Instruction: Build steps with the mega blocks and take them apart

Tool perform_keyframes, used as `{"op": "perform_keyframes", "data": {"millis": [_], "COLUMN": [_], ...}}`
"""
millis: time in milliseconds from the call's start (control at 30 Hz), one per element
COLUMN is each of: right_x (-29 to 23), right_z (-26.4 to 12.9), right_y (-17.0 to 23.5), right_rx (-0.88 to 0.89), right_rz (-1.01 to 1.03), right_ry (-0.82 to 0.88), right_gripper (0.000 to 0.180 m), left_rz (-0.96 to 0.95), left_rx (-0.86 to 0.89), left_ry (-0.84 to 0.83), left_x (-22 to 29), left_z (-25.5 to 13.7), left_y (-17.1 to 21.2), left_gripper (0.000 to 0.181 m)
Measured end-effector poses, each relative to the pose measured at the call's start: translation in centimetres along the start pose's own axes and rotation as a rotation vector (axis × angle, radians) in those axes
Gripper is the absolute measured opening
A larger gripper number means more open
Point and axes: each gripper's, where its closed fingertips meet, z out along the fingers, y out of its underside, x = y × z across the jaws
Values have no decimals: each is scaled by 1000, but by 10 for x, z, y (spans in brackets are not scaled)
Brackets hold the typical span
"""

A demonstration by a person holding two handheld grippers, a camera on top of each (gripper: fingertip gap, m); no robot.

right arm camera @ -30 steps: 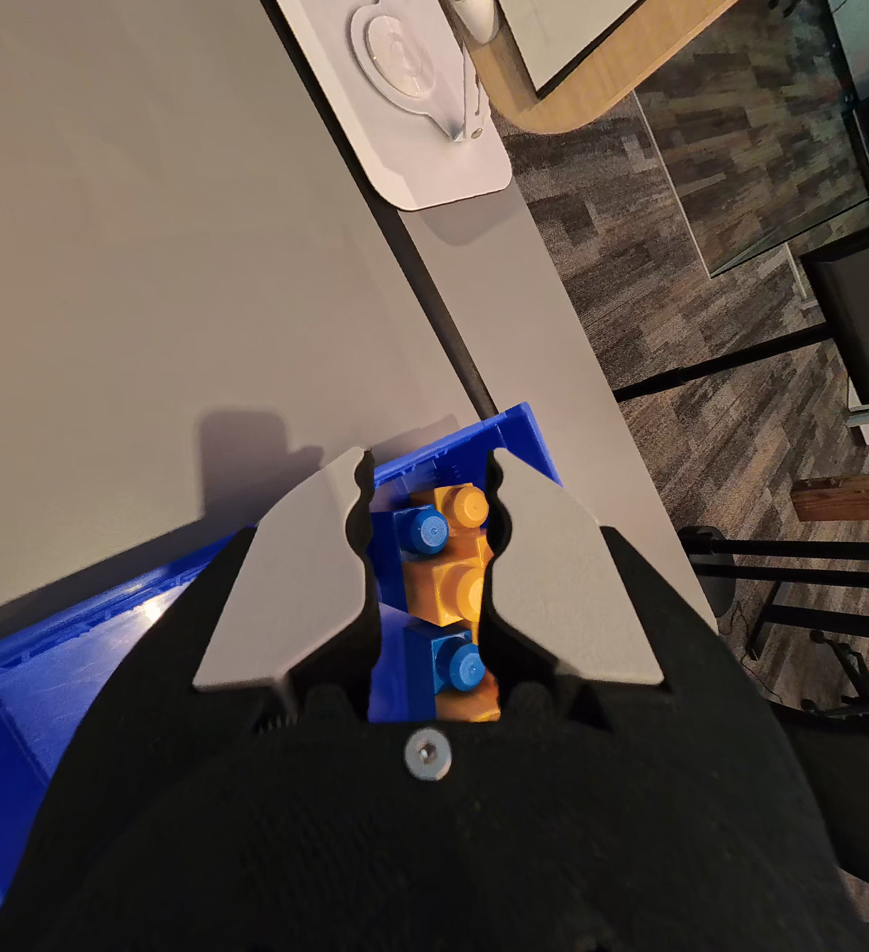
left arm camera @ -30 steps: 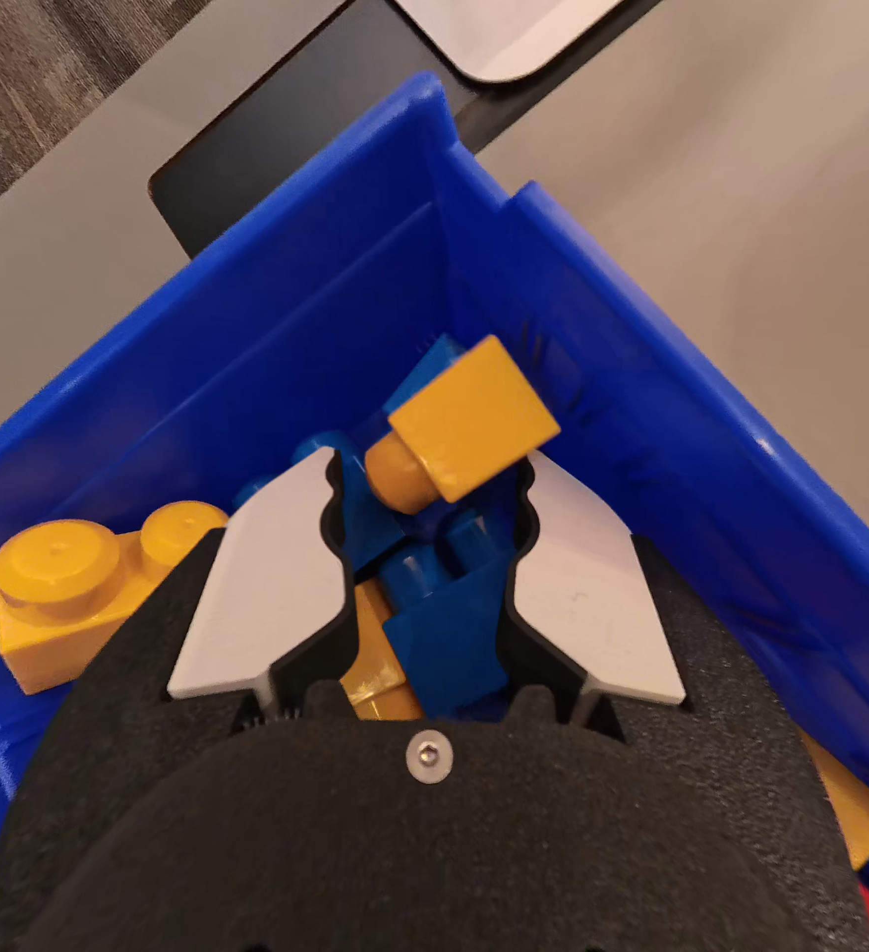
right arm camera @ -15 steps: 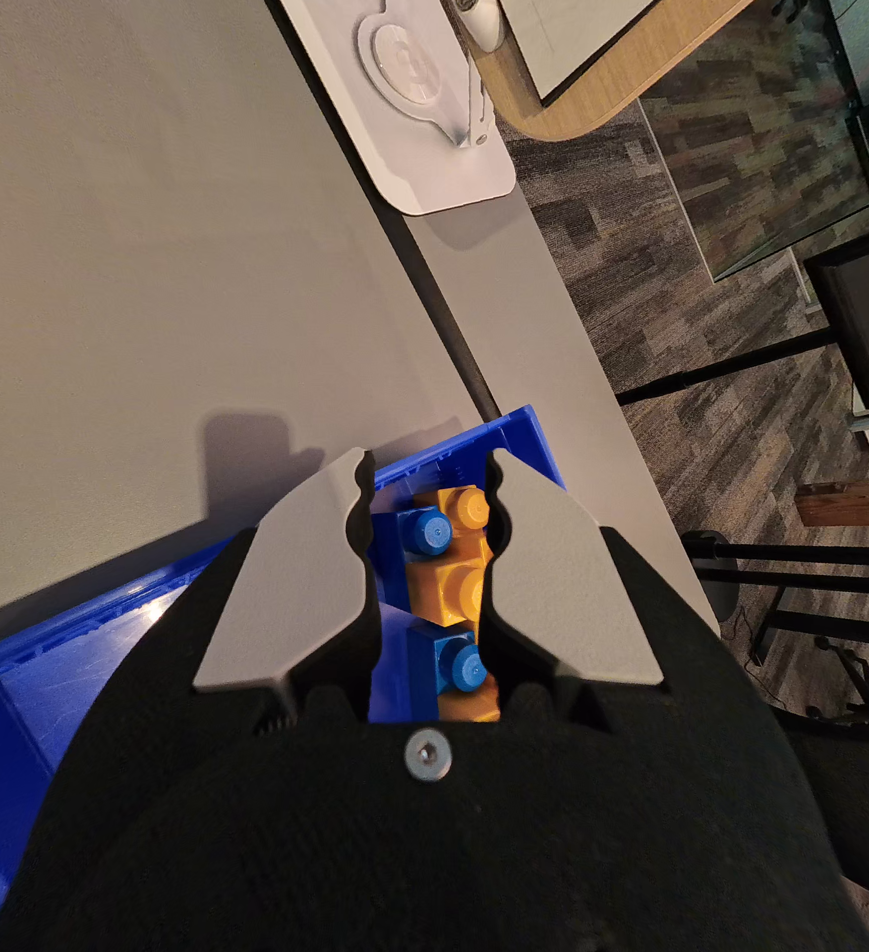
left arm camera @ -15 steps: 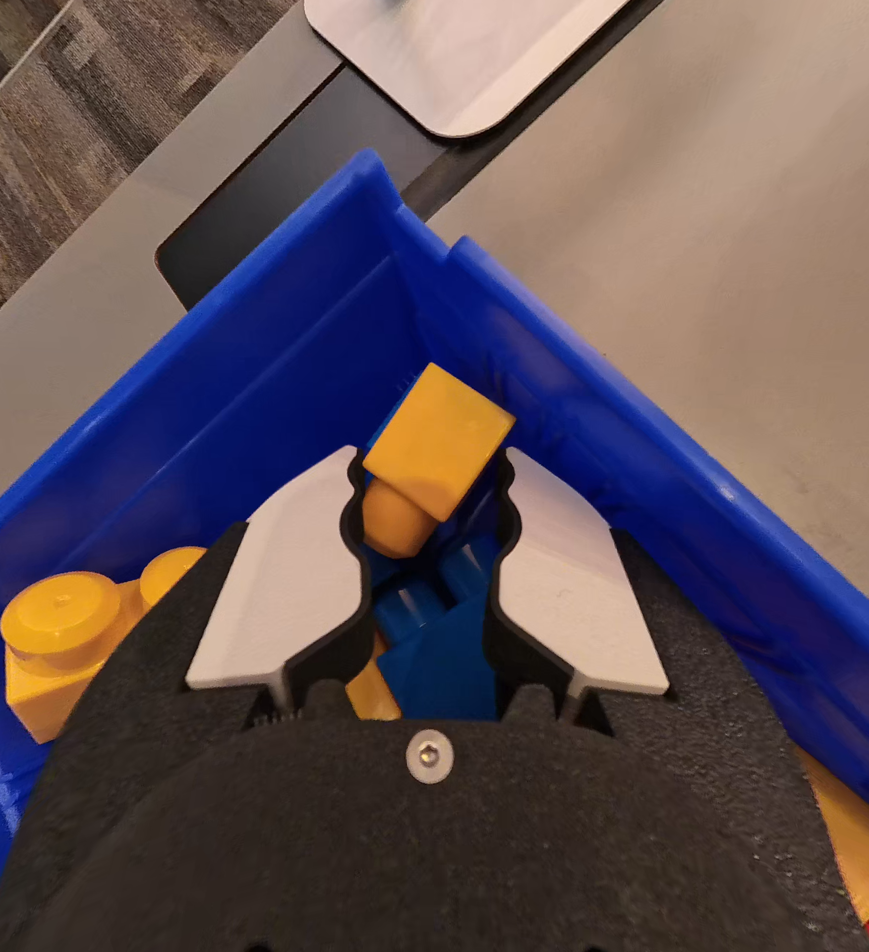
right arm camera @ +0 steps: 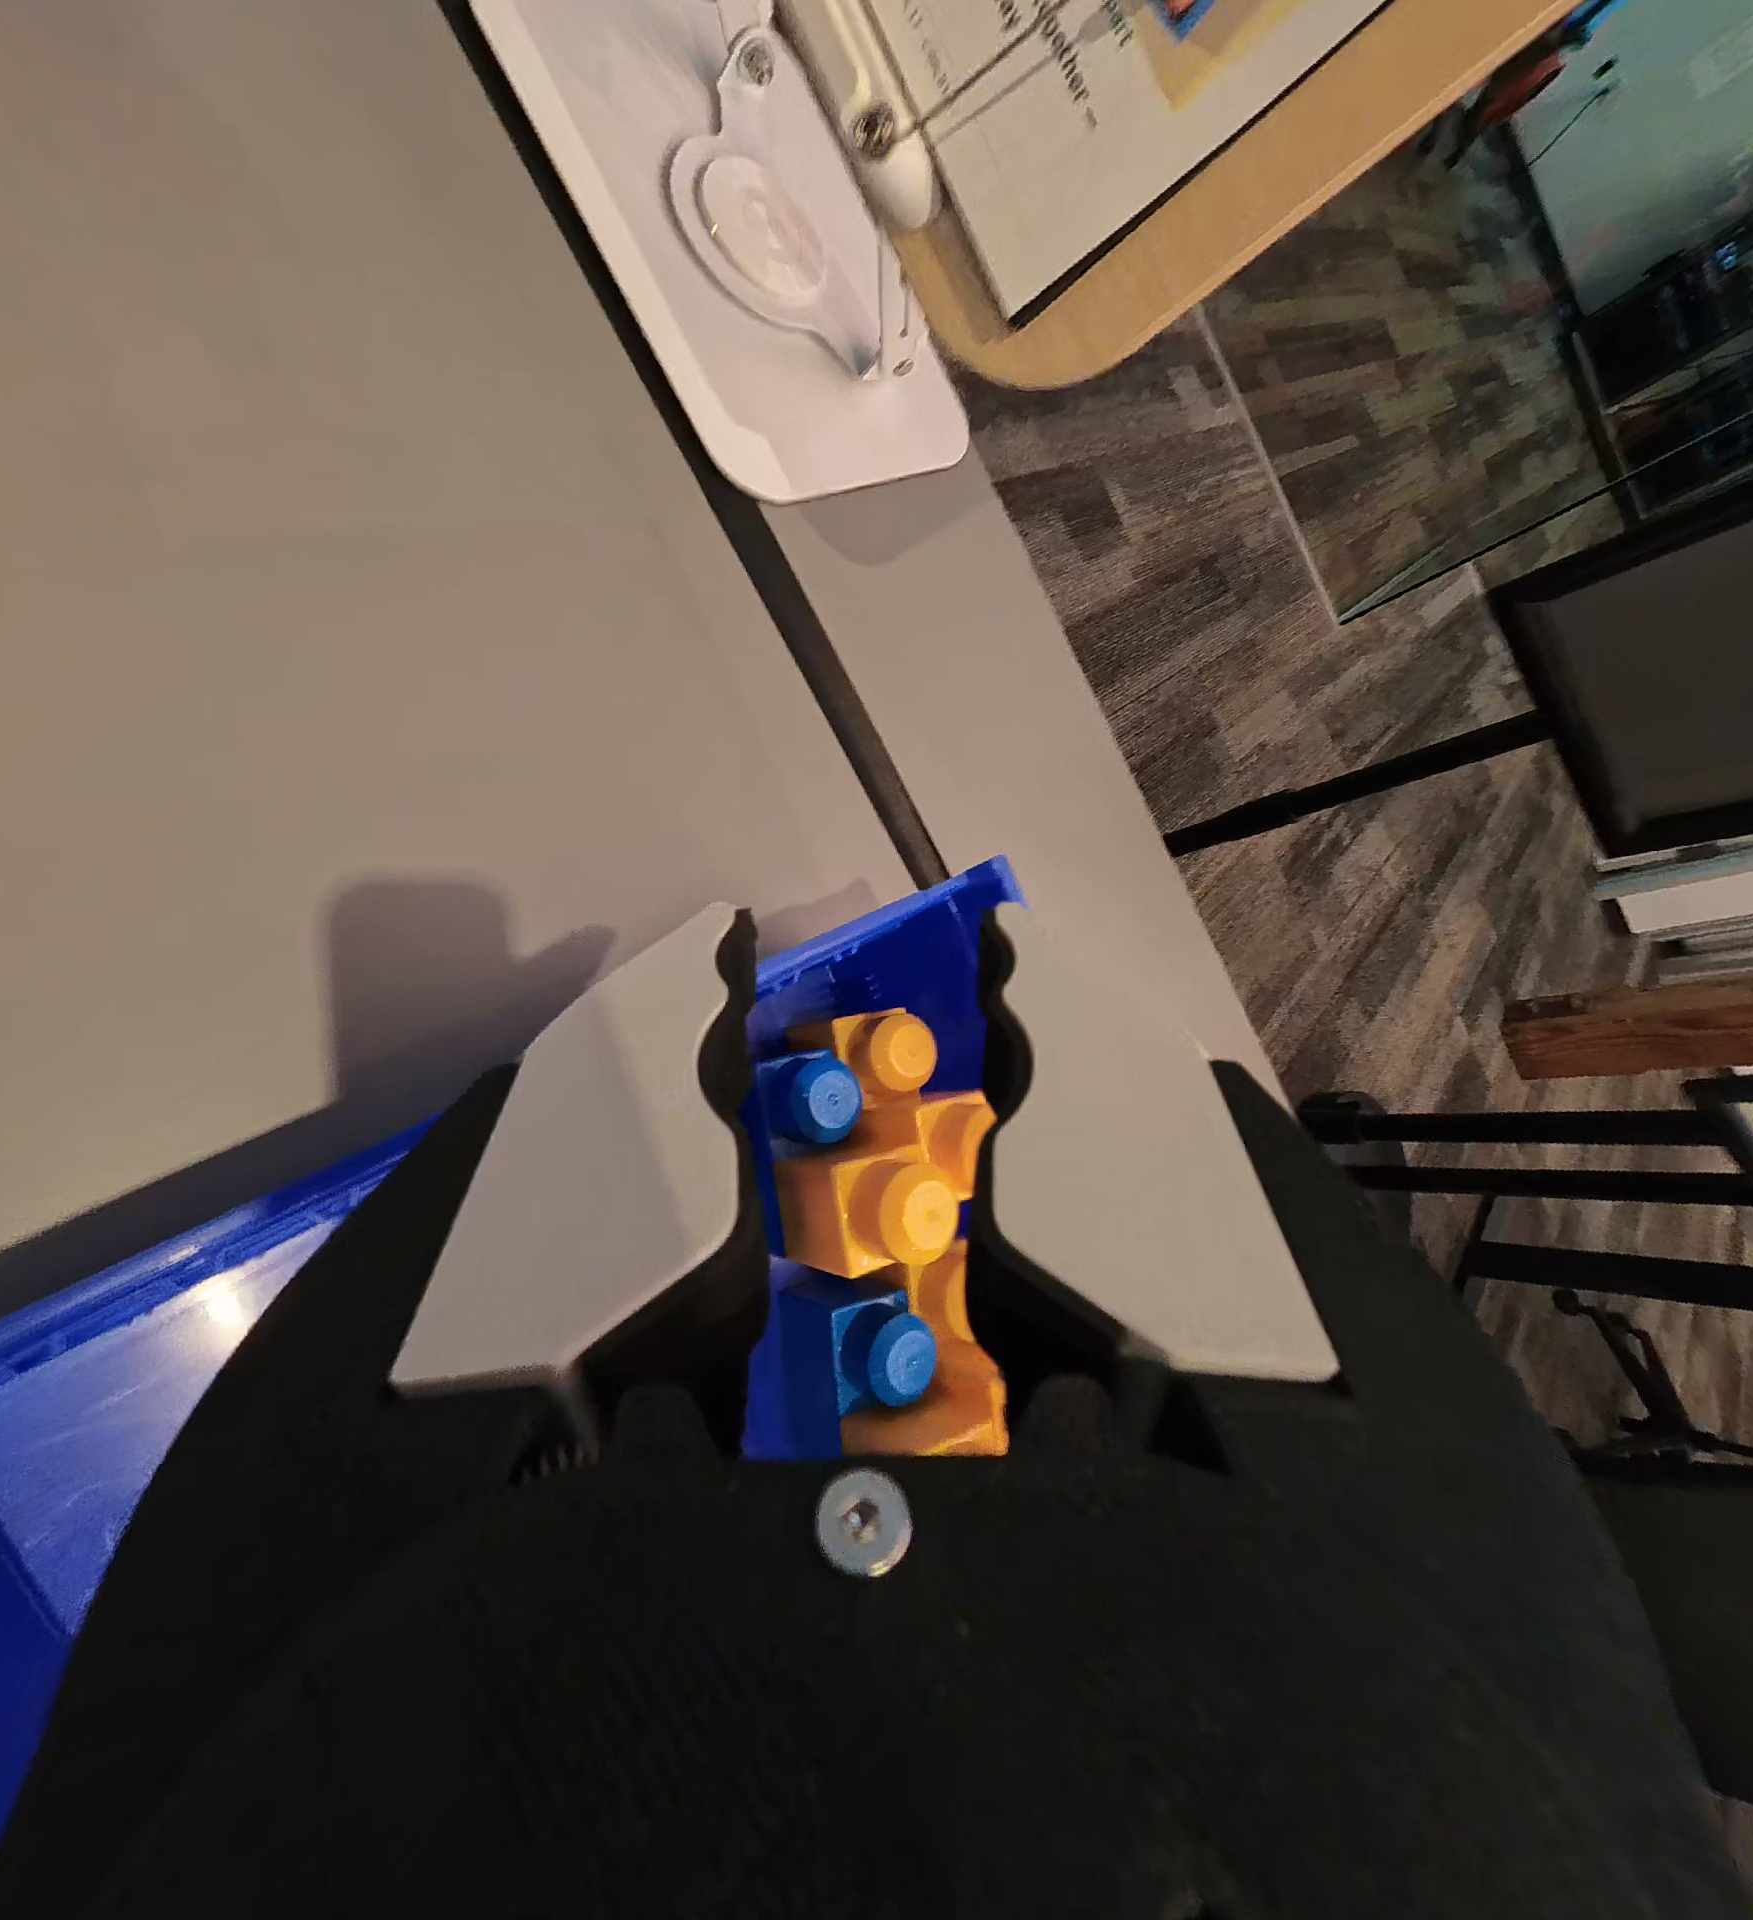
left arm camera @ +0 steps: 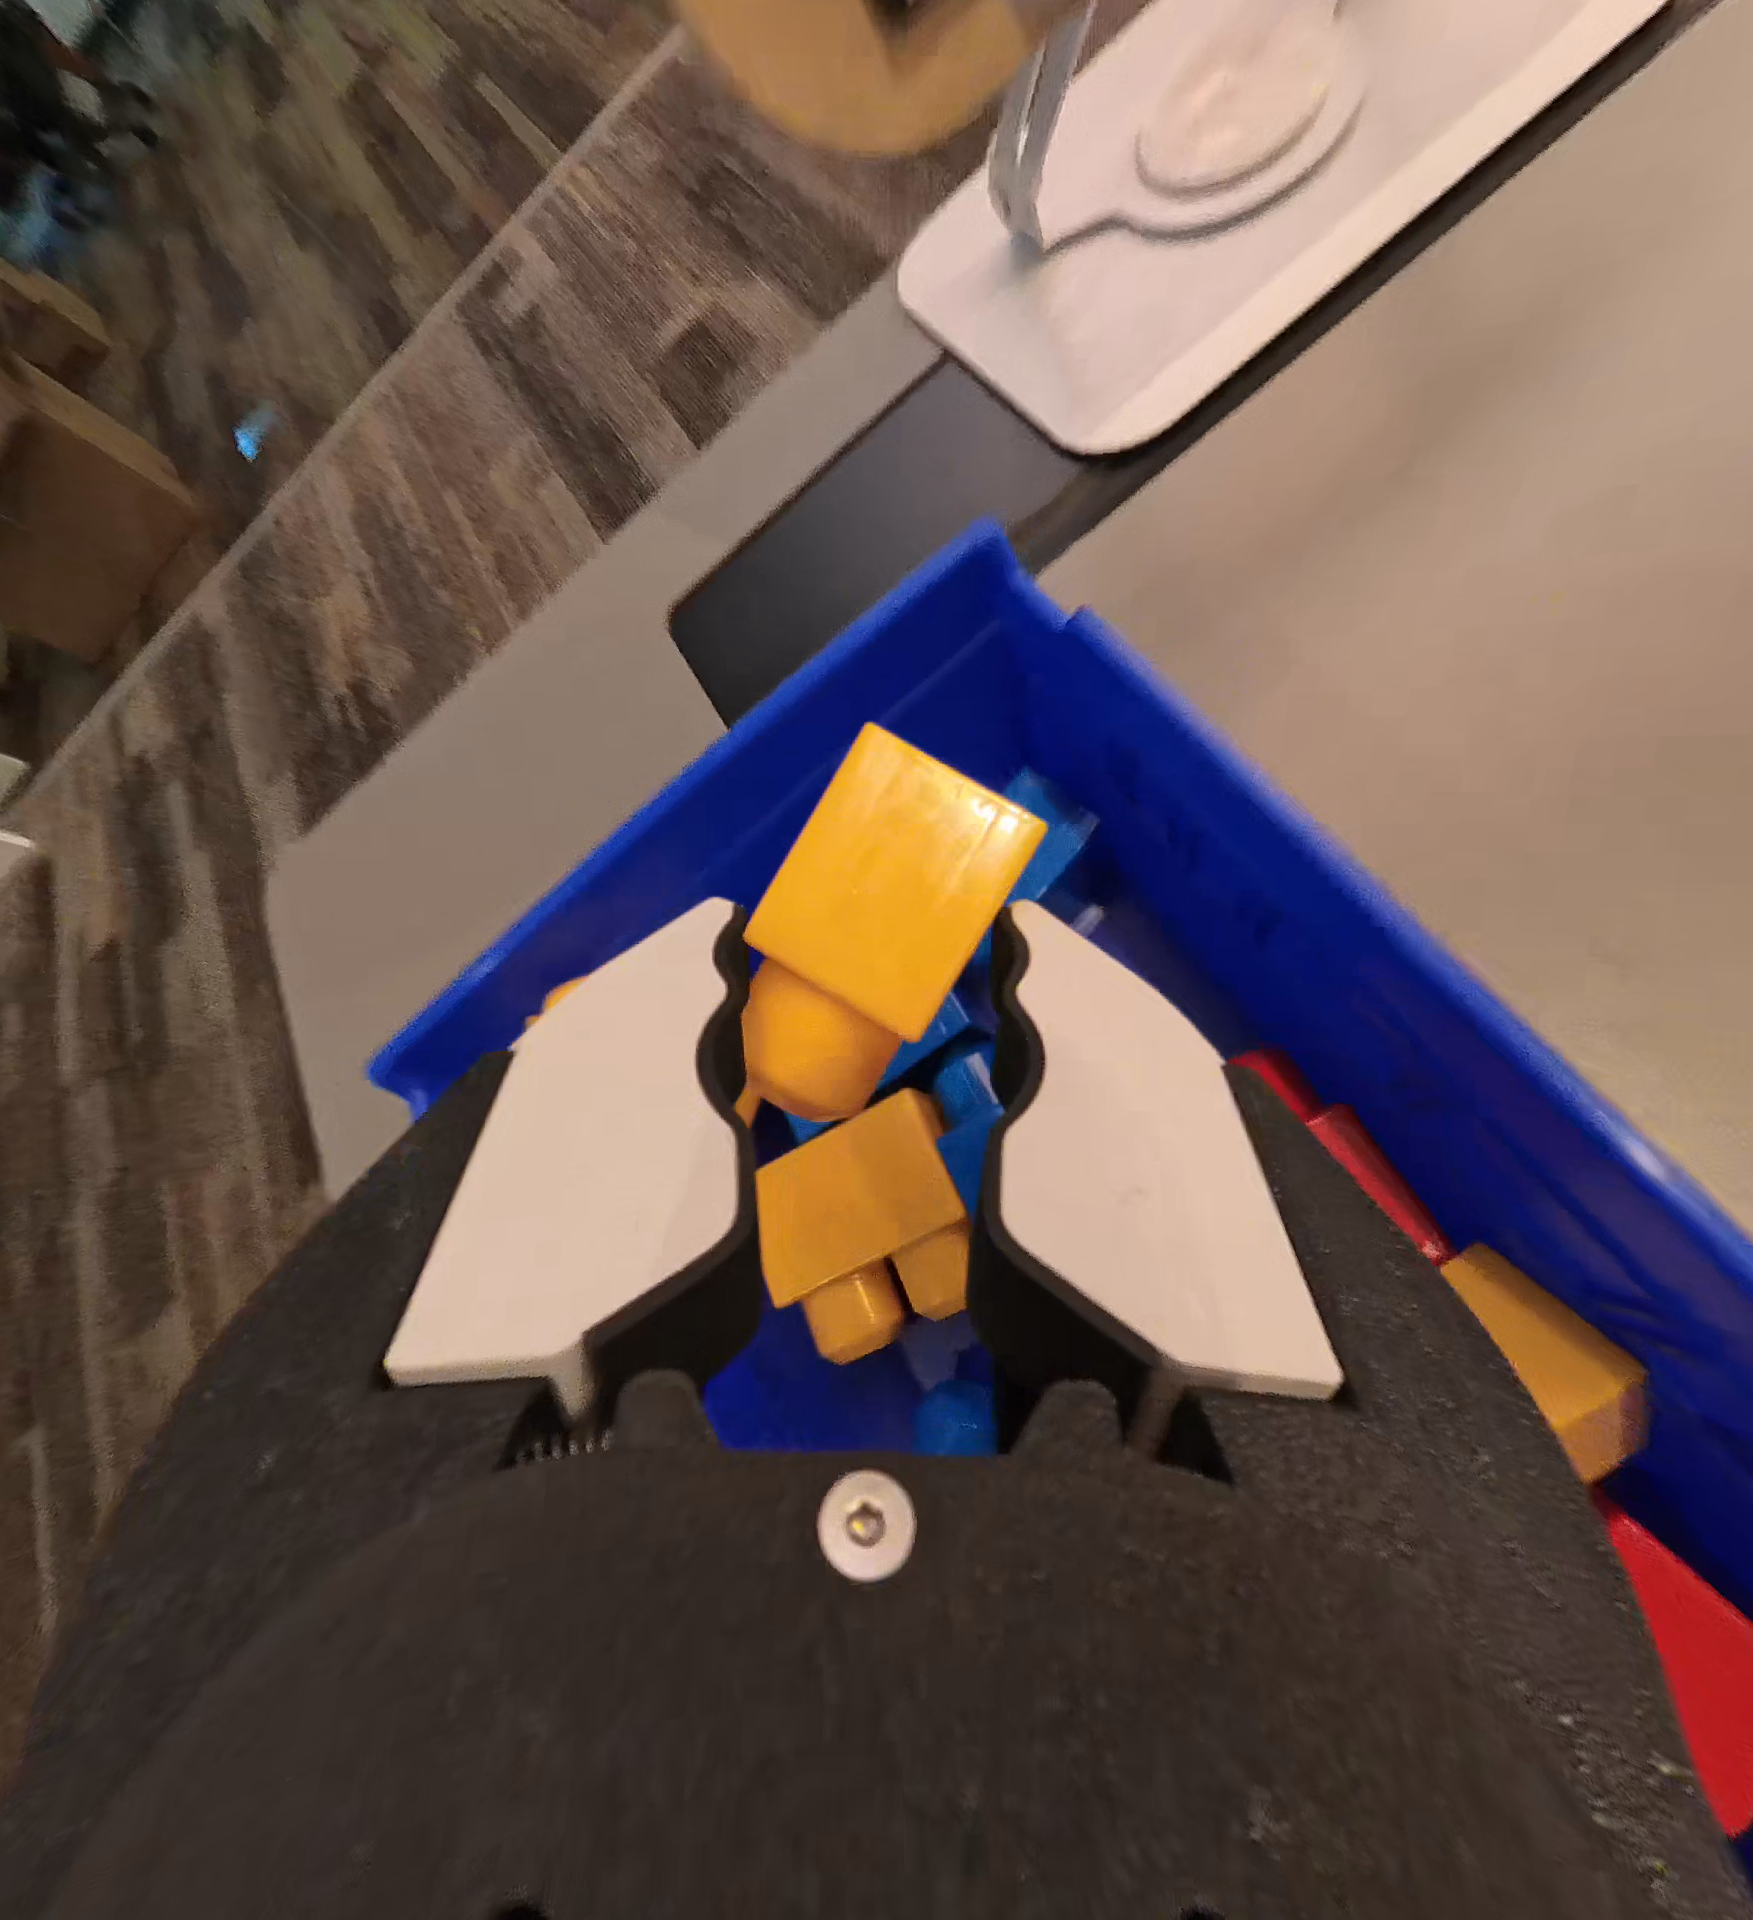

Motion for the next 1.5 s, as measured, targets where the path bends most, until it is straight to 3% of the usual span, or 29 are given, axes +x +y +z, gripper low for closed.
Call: {"op": "perform_keyframes", "data": {"millis": [100, 167, 233, 367, 433, 567, 733, 800, 933, 1033, 1100, 1233, 1300, 1367, 1500], "right_x": [6, -4, -29, -85, -105, -151, -198, -214, -235, -234, -231, -213, -194, -177, -166], "right_z": [-15, -26, -39, -70, -66, -51, -55, -51, -47, -43, -42, -43, -50, -56, -57], "right_y": [-24, -53, -90, -153, -163, -162, -163, -160, -148, -147, -148, -161, -177, -186, -189], "right_rx": [76, 201, 371, 624, 598, 448, 307, 243, 133, 155, 193, 366, 553, 715, 805], "right_rz": [24, 108, 262, 619, 718, 718, 701, 659, 563, 527, 503, 453, 416, 330, 155], "right_ry": [49, -10, -209, -815, -997, -1203, -1442, -1455, -1453, -1422, -1399, -1297, -1183, -1003, -723], "right_gripper": [42, 42, 42, 42, 42, 43, 49, 55, 39, 38, 38, 38, 38, 38, 38], "left_rz": [93, 184, 270, 416, 486, 602, 728, 738, 754, 757, 711, 436, 254, 93, -64], "left_rx": [89, 159, 218, 374, 440, 488, 463, 461, 433, 422, 424, 470, 491, 553, 702], "left_ry": [-11, 31, 82, 255, 330, 465, 516, 549, 597, 571, 553, 682, 721, 796, 1044], "left_x": [16, 46, 82, 168, 206, 265, 303, 312, 319, 318, 311, 291, 273, 260, 253], "left_z": [-26, -40, -50, -71, -83, -101, -104, -105, -104, -98, -97, -106, -105, -112, -147], "left_y": [-36, -65, -91, -135, -146, -150, -139, -137, -129, -129, -134, -150, -161, -173, -185], "left_gripper": [45, 45, 45, 45, 45, 45, 43, 41, 37, 38, 50, 75, 72, 58, 43]}}
